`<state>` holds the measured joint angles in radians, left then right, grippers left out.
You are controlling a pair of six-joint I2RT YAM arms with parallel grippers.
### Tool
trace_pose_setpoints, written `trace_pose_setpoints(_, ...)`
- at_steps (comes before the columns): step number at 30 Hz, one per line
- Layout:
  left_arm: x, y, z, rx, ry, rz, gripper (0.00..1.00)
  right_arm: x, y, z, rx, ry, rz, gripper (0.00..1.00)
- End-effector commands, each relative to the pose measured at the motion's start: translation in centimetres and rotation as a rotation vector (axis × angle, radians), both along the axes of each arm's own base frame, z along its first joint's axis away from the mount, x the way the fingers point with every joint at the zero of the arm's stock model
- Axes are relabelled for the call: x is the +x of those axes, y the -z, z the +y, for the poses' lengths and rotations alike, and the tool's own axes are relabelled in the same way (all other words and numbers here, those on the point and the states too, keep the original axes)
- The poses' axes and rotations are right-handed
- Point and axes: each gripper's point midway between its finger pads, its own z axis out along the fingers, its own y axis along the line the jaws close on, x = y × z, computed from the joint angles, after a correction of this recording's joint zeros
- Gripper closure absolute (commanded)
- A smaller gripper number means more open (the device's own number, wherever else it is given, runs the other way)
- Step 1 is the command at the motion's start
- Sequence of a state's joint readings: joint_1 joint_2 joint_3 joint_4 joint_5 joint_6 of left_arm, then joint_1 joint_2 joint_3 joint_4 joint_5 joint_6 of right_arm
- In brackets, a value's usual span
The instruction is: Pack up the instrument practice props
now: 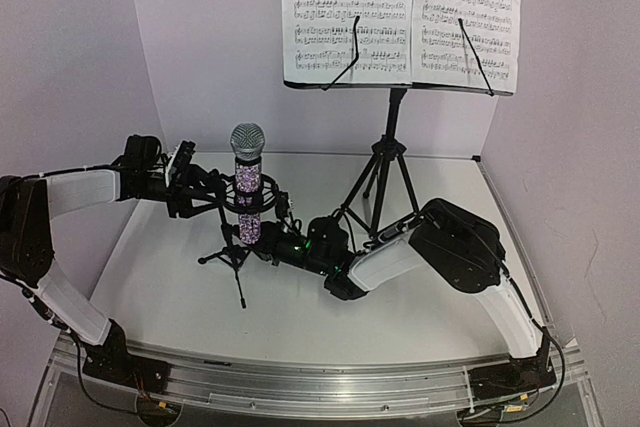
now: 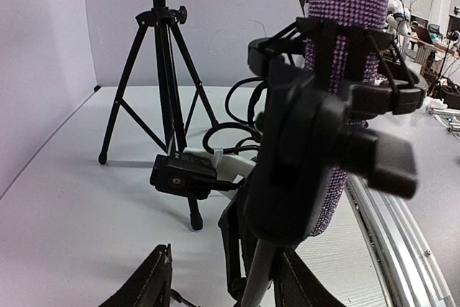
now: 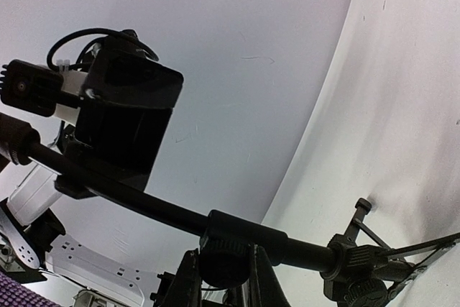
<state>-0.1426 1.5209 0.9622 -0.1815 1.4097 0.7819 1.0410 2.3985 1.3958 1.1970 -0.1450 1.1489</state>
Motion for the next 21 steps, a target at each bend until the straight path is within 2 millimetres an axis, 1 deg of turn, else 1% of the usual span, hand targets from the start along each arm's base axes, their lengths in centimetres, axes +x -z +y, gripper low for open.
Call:
trace_pose_setpoints(1,-0.9,-3.8,0.2,-0.061,0.055,-0.057,0.57,1.2,2.7,-0.2,-0.128,0.018,0.03,1.0)
trace_pose_setpoints(4,-1.2,-3.9,0.3,-0.067,0.063,-0.039,0.69,1.2,2.8,-0.3,-0.13,0.016,0.03,1.0)
trace_pose_setpoints(7,-1.5,-3.8,0.2,-0.069,0.069,-0.024,0.83,1.1,2.9,-0.3,-0.134,0.015,0.033,1.0)
trace_pose_setpoints(10,-2.0,-3.4,0.1,-0.068,0.076,-0.009,0.98,1.1,3.0,-0.5,-0.14,0.019,0.034,1.0)
trace_pose_setpoints(11,-2.1,-3.1,0.1,-0.066,0.077,-0.001,1.0,1.1,3.0,-0.5,-0.142,0.02,0.033,1.0)
trace_pose_setpoints(15,-2.8,-1.2,0.2,-0.052,0.07,0.044,1.0,0.9,3.1,-0.6,-0.15,0.013,0.027,1.0)
trace_pose_setpoints(18,-4.1,1.4,0.4,-0.038,0.069,0.056,1.0,0.7,3.9,-0.6,-0.164,-0.003,0.027,1.0)
trace_pose_setpoints(21,-4.5,4.1,0.6,0.001,0.043,0.053,1.0,0.6,4.7,-0.6,-0.185,-0.016,0.006,1.0)
